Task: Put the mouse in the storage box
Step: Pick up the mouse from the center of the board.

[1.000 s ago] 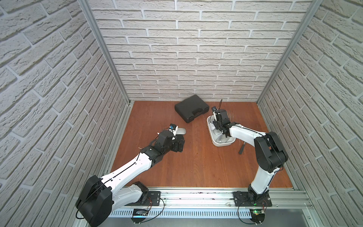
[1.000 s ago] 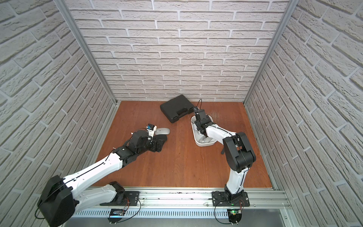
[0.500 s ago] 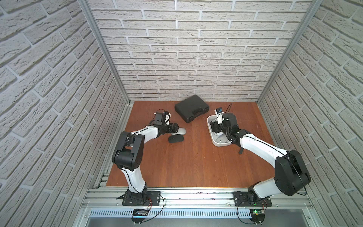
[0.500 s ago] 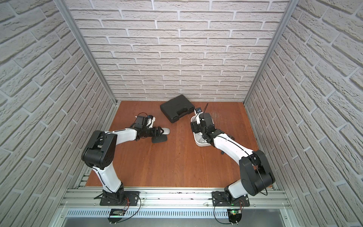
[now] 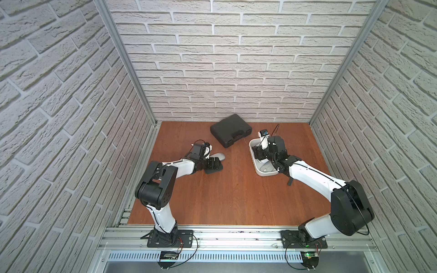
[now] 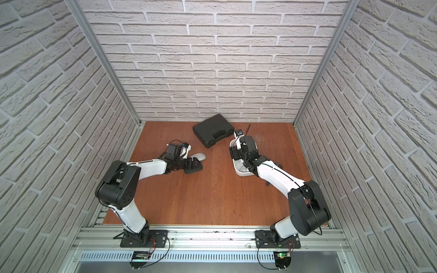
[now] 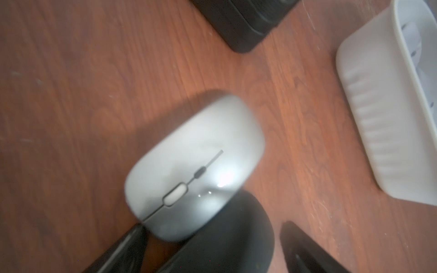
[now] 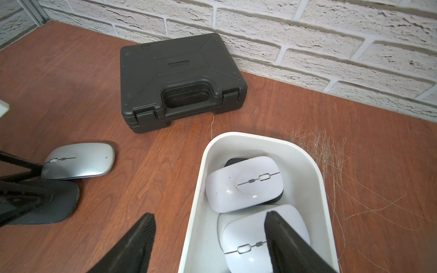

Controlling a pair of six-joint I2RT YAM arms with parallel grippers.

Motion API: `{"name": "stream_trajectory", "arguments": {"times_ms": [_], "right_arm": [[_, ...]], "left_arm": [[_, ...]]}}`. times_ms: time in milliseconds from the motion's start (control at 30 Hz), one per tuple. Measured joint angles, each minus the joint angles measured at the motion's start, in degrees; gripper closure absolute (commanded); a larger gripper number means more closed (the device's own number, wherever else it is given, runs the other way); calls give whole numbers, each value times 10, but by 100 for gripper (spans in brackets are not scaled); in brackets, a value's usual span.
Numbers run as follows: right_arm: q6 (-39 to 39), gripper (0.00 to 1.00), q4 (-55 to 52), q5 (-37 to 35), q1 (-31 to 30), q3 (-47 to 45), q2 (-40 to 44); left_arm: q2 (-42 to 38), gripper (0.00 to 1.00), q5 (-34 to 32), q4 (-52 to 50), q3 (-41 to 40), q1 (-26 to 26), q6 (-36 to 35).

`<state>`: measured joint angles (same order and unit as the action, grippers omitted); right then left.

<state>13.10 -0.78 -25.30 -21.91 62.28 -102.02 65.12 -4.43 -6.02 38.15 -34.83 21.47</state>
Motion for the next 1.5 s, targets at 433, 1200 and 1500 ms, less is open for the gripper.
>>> {"name": "stream_trajectory", "arguments": {"times_ms": [433,1200,1500], "right_arm": [[-122,23,17,113,1,-35,145],[-174,23,23,176,0,-71,167],[-175,23,23,176,0,-71,167]], "left_arm": [[192,3,101,21,119,148,2],[373,7,227,106,147,166,28],[334,8,165,51,122,72,18]]}}
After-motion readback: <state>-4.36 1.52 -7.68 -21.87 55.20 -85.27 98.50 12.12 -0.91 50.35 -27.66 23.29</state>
